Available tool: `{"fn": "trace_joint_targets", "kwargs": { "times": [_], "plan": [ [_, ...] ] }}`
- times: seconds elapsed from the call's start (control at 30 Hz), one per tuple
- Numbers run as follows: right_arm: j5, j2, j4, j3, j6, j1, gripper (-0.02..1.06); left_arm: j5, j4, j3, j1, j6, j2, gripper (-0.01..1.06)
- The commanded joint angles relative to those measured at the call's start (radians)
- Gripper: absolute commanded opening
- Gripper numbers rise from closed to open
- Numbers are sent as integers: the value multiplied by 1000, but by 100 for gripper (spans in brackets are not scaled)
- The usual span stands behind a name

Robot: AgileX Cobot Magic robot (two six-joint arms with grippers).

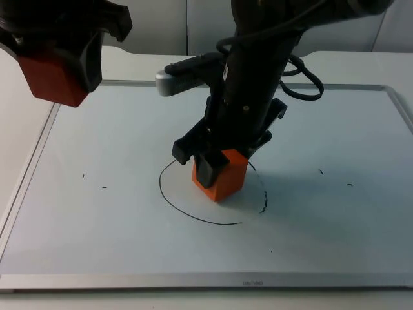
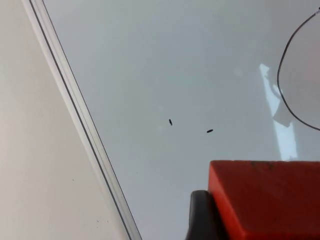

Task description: Pick up one cube with the left hand and another cube with the right hand. First place the cube in the right hand at the target position, then stack the cube in the left hand on top.

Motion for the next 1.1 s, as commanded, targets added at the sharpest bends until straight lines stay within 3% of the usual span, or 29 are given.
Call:
{"fn": "trace_joint_targets", "kwargs": {
  "times": [0.0,0.1,0.13,0.2,0.37,0.7,0.93,1.07],
  "plan": [
    [-2,8,0,-7,-10,4,17,0,-10,-5,-2,0,-10,0],
    [-1,8,5,-7,-7,4,45,0,-15,-5,-2,0,-10,0],
    [-1,8,5,-7,-7,4,45,0,-15,-5,-2,0,-10,0],
    [0,-6,5,-7,-7,4,65,0,-17,-5,-2,0,-10,0],
    [-19,-48,7,-10,-7,4,86,2,-24,-5,-2,0,-10,0],
    [-15,-141,5,-10,-7,4,86,8,-25,-5,-2,0,-10,0],
    [54,-251,-37,-7,-44,2,83,12,-98,-5,-2,30,-10,0],
    [79,-371,-28,-7,-60,-28,81,-2,-106,-7,-55,41,-1,0]
  ]
}}
